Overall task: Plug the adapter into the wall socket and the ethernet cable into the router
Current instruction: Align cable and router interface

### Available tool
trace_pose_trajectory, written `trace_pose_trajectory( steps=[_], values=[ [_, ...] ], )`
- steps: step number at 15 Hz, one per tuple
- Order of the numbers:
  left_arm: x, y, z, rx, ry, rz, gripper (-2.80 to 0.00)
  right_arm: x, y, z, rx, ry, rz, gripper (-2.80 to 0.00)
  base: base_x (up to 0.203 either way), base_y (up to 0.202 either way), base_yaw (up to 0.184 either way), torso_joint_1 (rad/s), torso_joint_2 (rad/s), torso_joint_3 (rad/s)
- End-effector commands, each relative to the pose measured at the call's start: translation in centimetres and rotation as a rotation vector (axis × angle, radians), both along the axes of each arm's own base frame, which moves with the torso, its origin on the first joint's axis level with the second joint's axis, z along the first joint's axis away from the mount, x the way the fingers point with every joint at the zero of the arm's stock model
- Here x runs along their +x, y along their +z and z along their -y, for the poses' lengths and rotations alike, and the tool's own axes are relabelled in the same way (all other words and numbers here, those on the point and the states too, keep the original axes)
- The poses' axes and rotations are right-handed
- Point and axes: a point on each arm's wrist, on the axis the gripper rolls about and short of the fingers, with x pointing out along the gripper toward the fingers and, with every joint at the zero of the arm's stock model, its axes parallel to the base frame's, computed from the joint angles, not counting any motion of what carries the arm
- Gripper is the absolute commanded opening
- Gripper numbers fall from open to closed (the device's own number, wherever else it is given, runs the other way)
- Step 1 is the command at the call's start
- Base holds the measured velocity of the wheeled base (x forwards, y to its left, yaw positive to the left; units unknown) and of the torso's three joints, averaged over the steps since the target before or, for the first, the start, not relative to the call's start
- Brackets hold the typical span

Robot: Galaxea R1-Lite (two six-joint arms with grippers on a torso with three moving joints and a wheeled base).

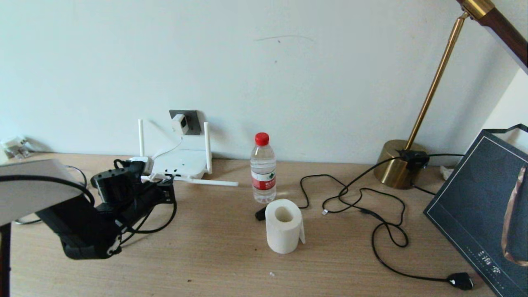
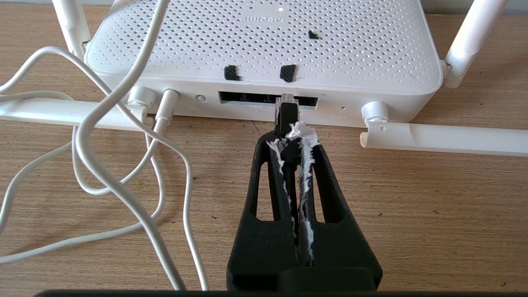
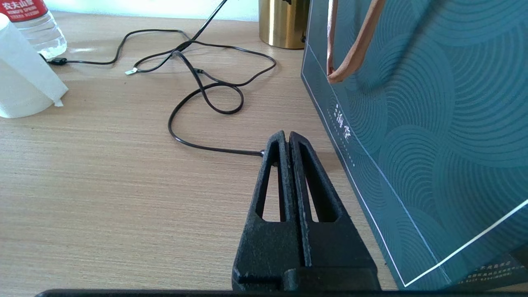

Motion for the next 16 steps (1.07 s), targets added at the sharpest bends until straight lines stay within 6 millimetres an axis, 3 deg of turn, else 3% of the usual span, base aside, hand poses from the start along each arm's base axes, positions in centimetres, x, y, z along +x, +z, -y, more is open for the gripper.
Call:
trace_pose_trajectory(
  steps=[1,16],
  values=[
    [0.03,0.1,0.01,-0.001,-0.01,0.008,-2.8,0.0,0.01,0.0,0.0,0.0,0.001,-2.8,0.0,0.0,0.0,0.0,0.0,0.0],
    [0.48,0.25,0.02,-0.001,-0.012,0.023,-2.8,0.0,0.01,0.0,0.0,0.0,0.001,-2.8,0.0,0.0,0.0,0.0,0.0,0.0]
  ],
)
